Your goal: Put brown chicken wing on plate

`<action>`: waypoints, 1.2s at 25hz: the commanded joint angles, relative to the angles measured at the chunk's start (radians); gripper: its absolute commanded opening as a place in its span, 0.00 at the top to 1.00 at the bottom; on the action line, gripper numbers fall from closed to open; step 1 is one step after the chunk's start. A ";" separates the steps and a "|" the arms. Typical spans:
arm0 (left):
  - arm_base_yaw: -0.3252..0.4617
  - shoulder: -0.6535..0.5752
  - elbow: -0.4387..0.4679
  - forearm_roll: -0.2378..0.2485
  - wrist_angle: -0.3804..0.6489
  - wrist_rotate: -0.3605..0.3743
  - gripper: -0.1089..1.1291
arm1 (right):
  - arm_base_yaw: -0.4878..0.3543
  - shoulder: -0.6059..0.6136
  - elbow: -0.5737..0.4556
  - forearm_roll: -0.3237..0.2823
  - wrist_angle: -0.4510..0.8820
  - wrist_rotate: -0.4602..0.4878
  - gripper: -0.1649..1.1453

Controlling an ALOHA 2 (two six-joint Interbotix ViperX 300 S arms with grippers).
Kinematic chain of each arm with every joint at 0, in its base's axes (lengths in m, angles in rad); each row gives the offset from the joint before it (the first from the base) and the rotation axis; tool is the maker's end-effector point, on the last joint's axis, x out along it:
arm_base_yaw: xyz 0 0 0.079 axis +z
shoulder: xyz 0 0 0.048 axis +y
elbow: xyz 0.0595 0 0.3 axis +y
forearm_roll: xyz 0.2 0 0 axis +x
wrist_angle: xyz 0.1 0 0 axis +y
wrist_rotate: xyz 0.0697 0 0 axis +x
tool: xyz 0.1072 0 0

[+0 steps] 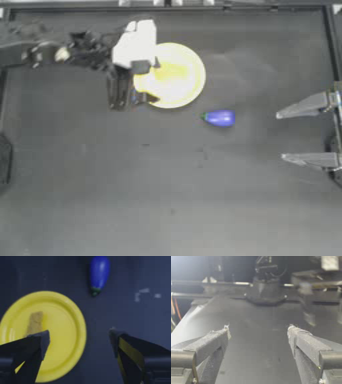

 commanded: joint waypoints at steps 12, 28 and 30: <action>-0.087 -0.314 0.256 -0.153 -0.252 0.041 0.14 | -0.003 -0.008 -0.005 0.012 -0.005 0.002 0.11; -0.236 -0.500 0.474 -0.281 -0.479 0.041 0.12 | -0.005 -0.008 0.000 0.012 -0.005 0.002 0.11; -0.253 -0.520 0.495 -0.291 -0.503 0.041 0.12 | -0.005 -0.009 0.000 0.012 -0.005 0.002 0.11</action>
